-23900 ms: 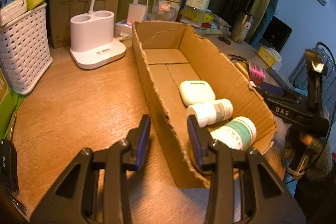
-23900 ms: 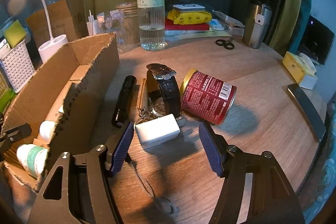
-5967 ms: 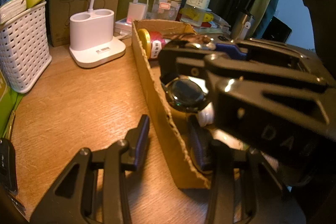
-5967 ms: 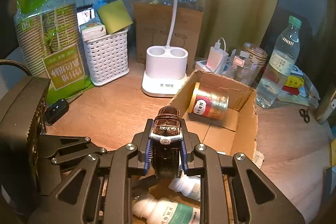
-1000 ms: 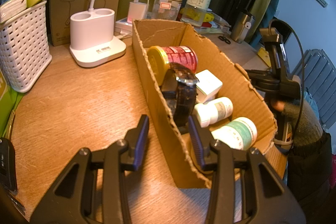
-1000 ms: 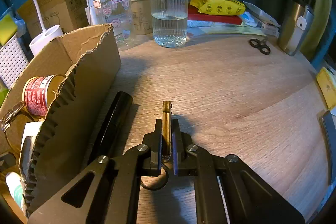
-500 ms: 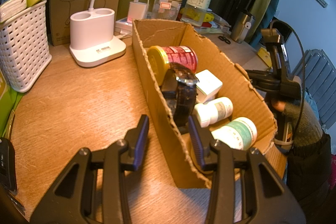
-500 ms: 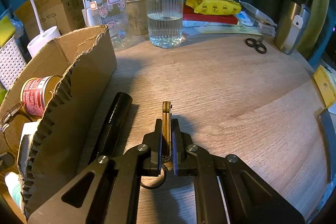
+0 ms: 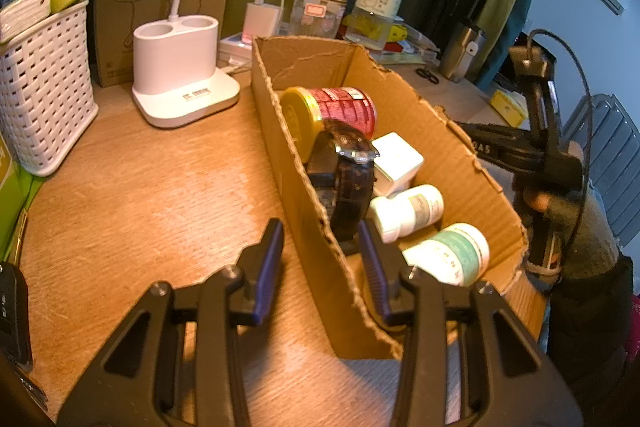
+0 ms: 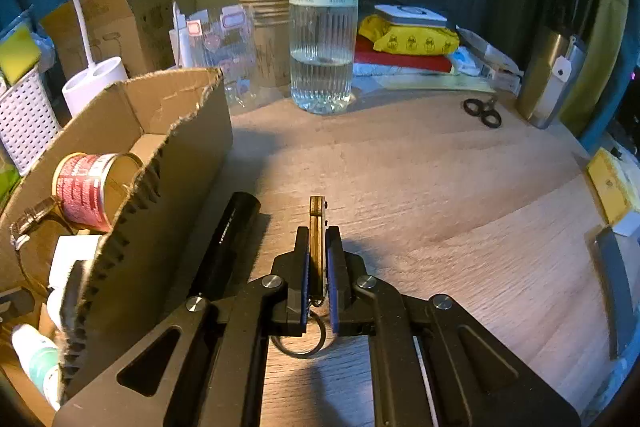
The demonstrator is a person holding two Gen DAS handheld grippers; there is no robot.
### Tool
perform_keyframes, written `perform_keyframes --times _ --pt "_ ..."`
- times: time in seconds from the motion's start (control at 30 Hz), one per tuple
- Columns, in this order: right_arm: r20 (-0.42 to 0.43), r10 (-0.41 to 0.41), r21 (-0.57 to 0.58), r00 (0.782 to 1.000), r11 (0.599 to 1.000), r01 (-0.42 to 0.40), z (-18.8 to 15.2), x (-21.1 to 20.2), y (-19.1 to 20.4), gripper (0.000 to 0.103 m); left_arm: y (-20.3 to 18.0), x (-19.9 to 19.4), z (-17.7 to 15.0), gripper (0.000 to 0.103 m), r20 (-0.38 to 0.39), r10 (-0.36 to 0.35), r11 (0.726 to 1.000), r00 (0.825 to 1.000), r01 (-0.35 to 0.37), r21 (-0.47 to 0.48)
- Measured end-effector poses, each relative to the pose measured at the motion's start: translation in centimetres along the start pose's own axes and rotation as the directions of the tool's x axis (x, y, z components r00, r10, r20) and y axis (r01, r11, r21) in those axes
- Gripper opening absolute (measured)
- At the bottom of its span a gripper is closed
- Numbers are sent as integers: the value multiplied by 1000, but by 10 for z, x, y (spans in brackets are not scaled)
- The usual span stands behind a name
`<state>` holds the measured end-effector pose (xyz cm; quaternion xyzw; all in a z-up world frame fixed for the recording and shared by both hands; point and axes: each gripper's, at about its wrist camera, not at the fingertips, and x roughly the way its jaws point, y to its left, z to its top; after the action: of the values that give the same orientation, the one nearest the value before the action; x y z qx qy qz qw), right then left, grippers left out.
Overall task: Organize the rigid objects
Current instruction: 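Carry the keychain over the box with the right tool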
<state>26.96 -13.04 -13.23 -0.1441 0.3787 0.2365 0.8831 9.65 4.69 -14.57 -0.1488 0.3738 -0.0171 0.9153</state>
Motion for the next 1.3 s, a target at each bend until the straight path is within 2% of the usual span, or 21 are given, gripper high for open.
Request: perform_keyframes --times 0.4,0.83,1.3 --pt "112 7 -67 994 998 1 15 -51 24 8 1 0 0 41 0 0 1000 1000 0 0" --pt "216 54 -162 975 987 -18 33 -108 64 8 0 0 0 41 0 0 1000 1000 0 0" --pt "260 124 -221 958 973 -66 38 -129 104 8 1 0 0 41 0 1 1000 1000 -1 0"
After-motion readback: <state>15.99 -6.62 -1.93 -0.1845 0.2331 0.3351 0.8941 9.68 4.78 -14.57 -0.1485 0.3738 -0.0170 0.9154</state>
